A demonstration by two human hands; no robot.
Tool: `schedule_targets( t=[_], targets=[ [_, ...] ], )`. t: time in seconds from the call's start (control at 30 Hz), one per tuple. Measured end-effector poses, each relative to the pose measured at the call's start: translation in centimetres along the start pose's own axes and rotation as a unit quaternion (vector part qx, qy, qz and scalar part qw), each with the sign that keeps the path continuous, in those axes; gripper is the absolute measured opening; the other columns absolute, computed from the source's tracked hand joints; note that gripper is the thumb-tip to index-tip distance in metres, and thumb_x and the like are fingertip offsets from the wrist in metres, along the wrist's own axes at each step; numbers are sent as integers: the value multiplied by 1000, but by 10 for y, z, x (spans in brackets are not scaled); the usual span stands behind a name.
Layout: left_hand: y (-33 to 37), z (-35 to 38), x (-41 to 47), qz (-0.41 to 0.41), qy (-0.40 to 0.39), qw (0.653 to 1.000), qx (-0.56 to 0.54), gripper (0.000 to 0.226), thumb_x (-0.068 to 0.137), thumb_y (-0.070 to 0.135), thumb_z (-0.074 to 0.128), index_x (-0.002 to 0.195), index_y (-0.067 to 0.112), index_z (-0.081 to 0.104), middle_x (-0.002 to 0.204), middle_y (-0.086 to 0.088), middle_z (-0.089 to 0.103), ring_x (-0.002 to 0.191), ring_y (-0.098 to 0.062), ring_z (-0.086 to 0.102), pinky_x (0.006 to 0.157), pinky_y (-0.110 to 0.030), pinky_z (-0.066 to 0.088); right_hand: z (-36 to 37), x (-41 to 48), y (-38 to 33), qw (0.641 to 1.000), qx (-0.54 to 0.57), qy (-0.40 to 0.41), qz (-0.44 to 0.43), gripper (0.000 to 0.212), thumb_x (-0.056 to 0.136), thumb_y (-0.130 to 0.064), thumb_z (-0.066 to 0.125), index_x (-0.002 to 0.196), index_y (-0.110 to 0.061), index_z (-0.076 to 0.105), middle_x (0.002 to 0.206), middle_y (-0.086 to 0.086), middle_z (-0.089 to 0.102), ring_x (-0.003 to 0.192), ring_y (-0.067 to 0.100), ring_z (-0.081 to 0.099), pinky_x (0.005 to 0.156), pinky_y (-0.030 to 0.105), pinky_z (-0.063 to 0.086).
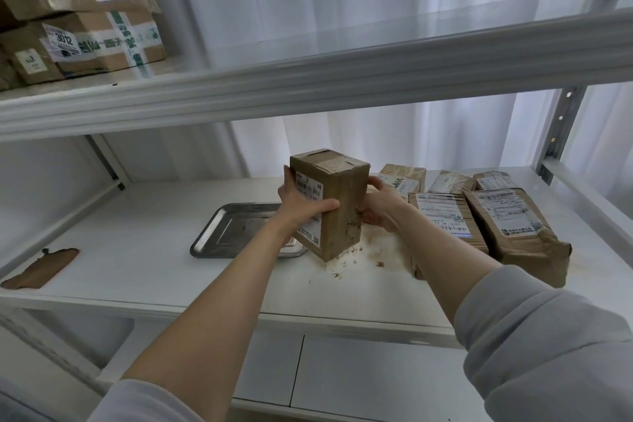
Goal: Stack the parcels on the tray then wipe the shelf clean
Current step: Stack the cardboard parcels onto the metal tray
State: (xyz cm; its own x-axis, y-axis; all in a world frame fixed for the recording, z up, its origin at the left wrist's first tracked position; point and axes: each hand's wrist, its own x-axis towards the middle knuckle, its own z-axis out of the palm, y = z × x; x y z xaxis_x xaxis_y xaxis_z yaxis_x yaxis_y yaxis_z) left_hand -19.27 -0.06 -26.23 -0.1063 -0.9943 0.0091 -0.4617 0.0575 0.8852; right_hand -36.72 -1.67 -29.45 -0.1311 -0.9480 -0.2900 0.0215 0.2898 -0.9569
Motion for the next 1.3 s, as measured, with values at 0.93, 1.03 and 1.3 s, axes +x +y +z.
schedule_targets(
  t=[0.93,1.03,1.3],
  targets=[
    [-8,-7,19,-174,52,960,-211,60,85,51,58,131,15,46,90,-1,60,77,-16,57,71,-32,46,4,-5,4,978,-27,-178,105,52,85,-59,59,113,-16,59,105,7,67,96,24,66,75,41,57],
    [-7,-6,17,-181,-2,964,-196,62,84,49,61,135,20,42,94,1,60,81,-16,57,68,-34,47,5,-6,0,981,-18,-165,96,48,89,-56,55,111,-14,59,104,10,66,92,26,67,70,40,59],
    [-9,-6,18,-212,-57,960,-175,49,79,50,64,114,17,53,103,-8,60,91,-23,56,80,-41,51,3,-8,-7,992,-29,-89,80,51,89,-65,47,95,-16,60,93,10,67,77,23,67,65,30,55]
  ],
)
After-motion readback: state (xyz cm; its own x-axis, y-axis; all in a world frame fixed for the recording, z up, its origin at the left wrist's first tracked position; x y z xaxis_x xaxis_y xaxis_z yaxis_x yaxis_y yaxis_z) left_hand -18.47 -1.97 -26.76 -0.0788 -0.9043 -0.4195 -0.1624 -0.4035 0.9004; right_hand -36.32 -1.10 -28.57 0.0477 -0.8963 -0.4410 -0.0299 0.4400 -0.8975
